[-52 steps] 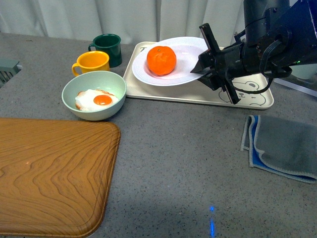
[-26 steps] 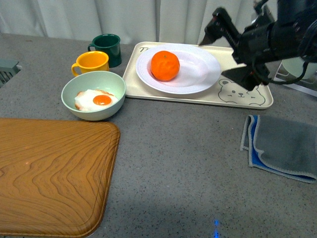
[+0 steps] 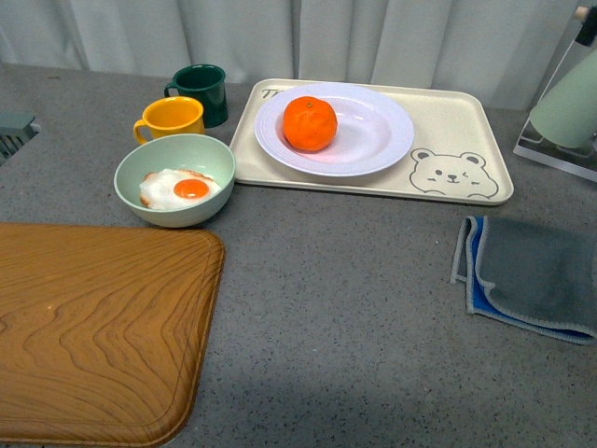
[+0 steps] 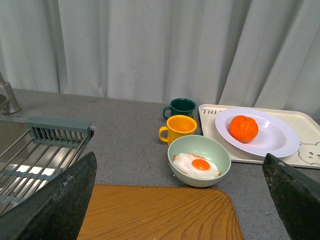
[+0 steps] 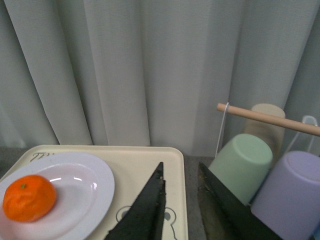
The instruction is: Place orange and plate with both arms
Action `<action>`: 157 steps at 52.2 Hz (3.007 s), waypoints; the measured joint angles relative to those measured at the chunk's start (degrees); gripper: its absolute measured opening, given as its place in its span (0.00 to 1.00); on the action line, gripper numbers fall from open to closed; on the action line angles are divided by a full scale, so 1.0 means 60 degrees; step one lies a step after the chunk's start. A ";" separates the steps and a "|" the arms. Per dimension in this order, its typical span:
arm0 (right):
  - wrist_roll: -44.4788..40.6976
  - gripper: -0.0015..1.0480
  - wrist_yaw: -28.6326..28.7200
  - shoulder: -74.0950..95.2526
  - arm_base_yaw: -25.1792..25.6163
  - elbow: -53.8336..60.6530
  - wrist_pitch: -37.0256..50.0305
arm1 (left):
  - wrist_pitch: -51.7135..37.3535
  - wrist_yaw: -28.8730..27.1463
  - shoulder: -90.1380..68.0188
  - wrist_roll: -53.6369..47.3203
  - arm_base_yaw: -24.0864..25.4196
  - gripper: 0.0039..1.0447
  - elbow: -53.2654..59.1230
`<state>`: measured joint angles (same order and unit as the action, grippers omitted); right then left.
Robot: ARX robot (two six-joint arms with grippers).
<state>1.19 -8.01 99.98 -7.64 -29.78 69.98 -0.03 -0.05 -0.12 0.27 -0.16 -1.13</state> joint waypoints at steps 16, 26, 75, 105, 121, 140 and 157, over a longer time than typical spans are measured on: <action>-0.0160 0.01 0.0532 -0.2881 0.0470 0.2419 -0.0565 | 0.0000 -0.0004 0.0000 0.0000 0.0004 0.94 0.0000; -0.0160 0.01 0.0885 -0.4200 0.0769 0.3275 -0.1049 | 0.0000 -0.0004 0.0000 0.0000 0.0000 0.94 0.0000; -0.0168 0.01 0.1319 -1.1005 0.1260 0.4907 -0.6113 | 0.0000 -0.0004 0.0000 0.0000 0.0000 0.94 0.0000; -0.0164 0.01 0.1322 -1.3723 0.1260 0.4914 -0.8692 | 0.0000 -0.0004 0.0000 0.0000 0.0000 0.94 0.0000; -0.0168 0.01 0.1322 -1.4560 0.1260 0.4914 -0.9526 | 0.0000 -0.0004 0.0000 0.0000 0.0000 0.94 0.0000; -0.0168 0.01 0.1330 -1.6553 0.1260 0.4907 -1.1602 | 0.0000 -0.0007 0.0000 0.0000 0.0000 0.94 0.0000; -0.0175 0.62 0.1333 -1.6629 0.1260 0.4907 -1.1646 | 0.0000 -0.0004 0.0004 0.0000 0.0000 0.94 0.0000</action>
<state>0.14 -0.01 0.21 -0.08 -0.34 0.10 -0.03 -0.08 -0.10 0.27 -0.16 -1.13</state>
